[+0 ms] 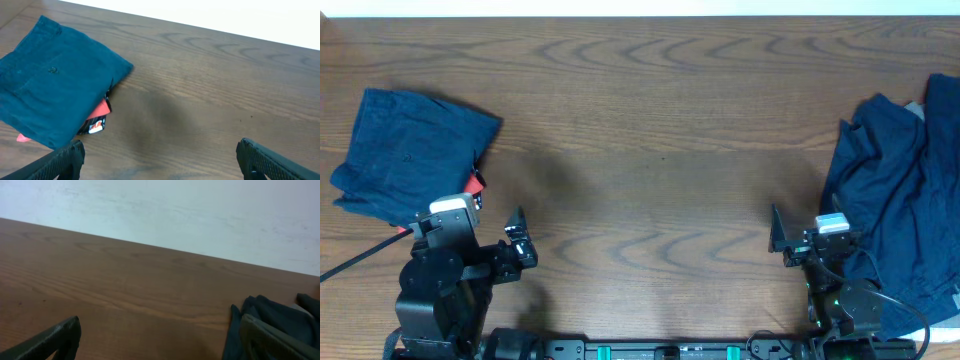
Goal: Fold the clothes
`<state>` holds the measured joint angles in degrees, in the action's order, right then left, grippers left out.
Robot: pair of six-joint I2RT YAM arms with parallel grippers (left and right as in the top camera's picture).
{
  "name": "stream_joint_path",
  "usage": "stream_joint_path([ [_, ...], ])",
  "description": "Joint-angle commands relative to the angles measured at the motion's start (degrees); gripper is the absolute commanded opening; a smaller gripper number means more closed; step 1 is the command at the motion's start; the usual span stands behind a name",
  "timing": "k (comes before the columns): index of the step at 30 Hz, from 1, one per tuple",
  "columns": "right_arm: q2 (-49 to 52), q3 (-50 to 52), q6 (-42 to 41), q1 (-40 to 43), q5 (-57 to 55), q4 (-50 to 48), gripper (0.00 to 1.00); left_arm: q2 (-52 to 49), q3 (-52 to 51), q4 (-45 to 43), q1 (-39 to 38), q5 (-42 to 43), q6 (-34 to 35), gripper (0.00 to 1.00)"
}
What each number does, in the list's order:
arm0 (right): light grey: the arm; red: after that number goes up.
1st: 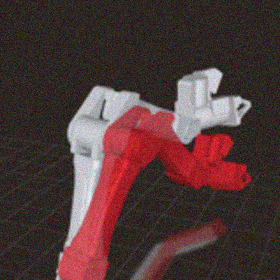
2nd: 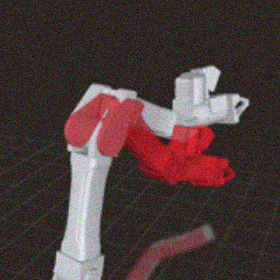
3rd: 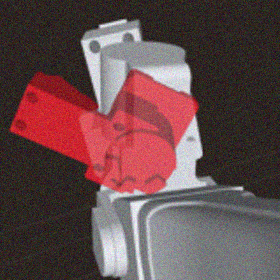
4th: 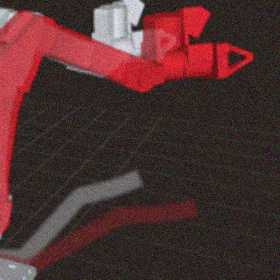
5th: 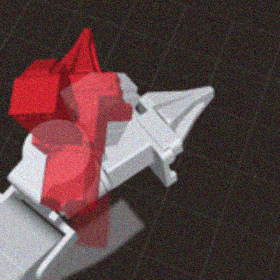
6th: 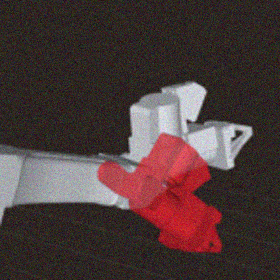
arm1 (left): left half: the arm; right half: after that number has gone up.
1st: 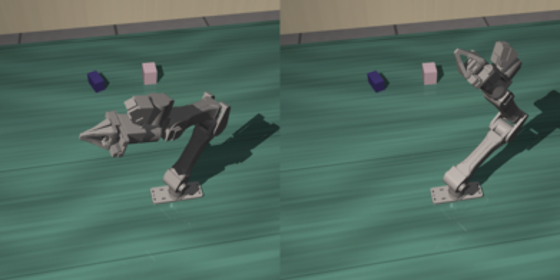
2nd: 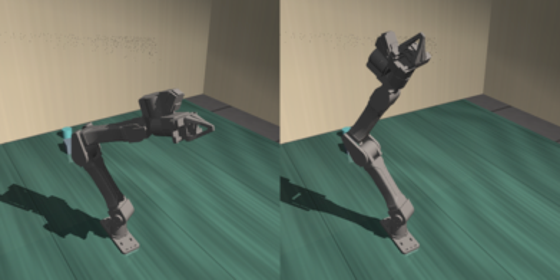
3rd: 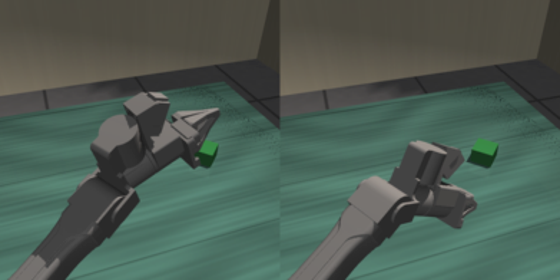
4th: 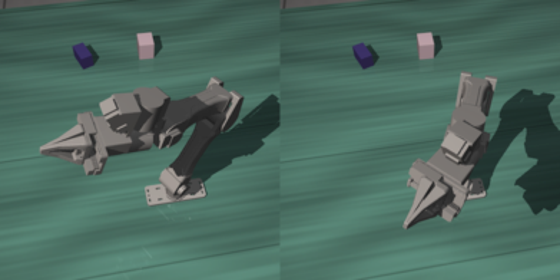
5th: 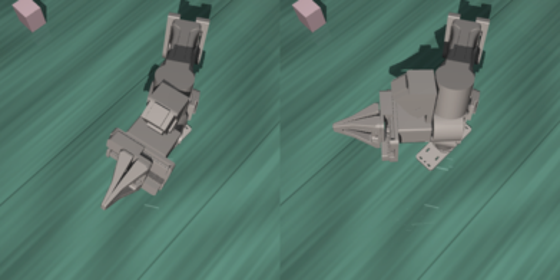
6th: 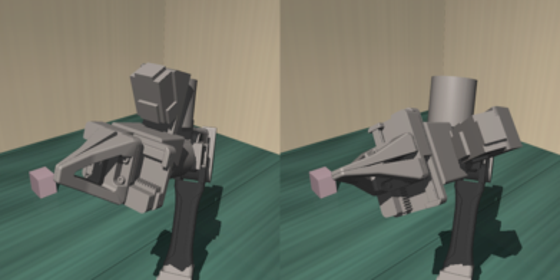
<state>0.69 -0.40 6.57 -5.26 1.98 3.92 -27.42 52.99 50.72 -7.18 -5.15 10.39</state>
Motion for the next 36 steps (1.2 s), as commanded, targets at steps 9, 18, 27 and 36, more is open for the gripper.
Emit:
stream_joint_path([
  [9, -0.3, 0.1, 0.8, 0.3, 0.6, 0.2, 0.99, 0.2, 0.0, -0.2, 0.0, -0.9, -0.9, 0.98],
  [18, -0.3, 0.1, 0.8, 0.3, 0.6, 0.2, 0.99, 0.5, -0.2, -0.2, 0.0, -0.9, -0.9, 0.98],
  [27, -0.3, 0.1, 0.8, 0.3, 0.6, 0.2, 0.99, 4.7, -5.7, 2.6, 3.1, -2.6, -2.0, 0.98],
  [36, -0.3, 0.1, 0.8, 0.3, 0.6, 0.2, 0.99, 18.0, -26.8, -11.4, 5.3, -2.4, -2.0, 0.98],
])
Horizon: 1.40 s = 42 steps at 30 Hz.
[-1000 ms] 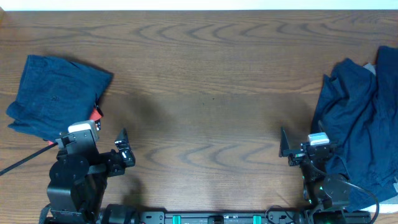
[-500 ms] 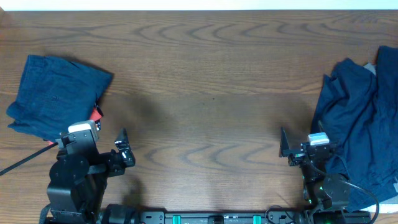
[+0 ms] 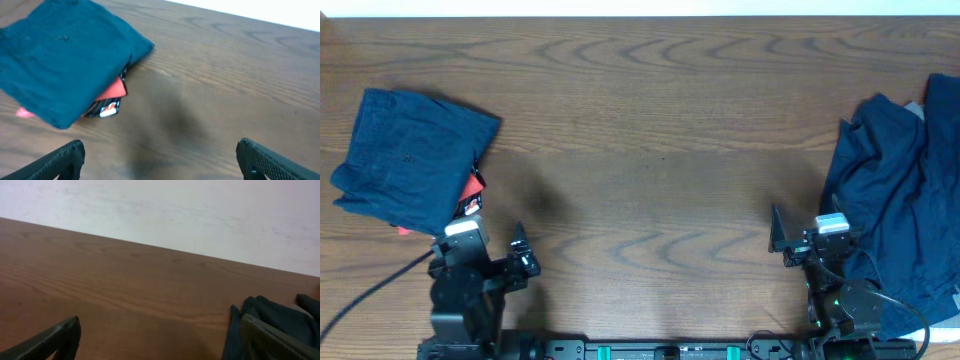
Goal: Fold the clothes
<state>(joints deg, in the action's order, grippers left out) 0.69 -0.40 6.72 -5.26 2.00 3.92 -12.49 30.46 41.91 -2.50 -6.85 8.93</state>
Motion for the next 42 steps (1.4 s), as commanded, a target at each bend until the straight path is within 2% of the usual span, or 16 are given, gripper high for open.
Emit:
stream_joint_path([
  [1, -0.3, 0.1, 0.7, 0.3, 0.6, 0.2, 0.99, 4.5, -6.9, -5.2, 0.7, -0.7, -0.5, 0.98],
  [9, -0.3, 0.1, 0.6, 0.3, 0.5, 0.2, 0.99, 12.2, -22.5, -27.1, 1.9, -0.7, -0.6, 0.98],
  [15, -0.3, 0.1, 0.6, 0.3, 0.6, 0.2, 0.99, 12.4, -30.4, -41.9, 3.3, -0.7, -0.5, 0.98],
  [19, -0.3, 0.1, 0.6, 0.3, 0.6, 0.2, 0.99, 12.4, -30.2, -38.3, 3.5, -0.7, -0.5, 0.98],
  [42, -0.3, 0.1, 0.6, 0.3, 0.6, 0.2, 0.99, 12.3, -30.2, -38.3, 3.5, 0.3, -0.5, 0.98],
])
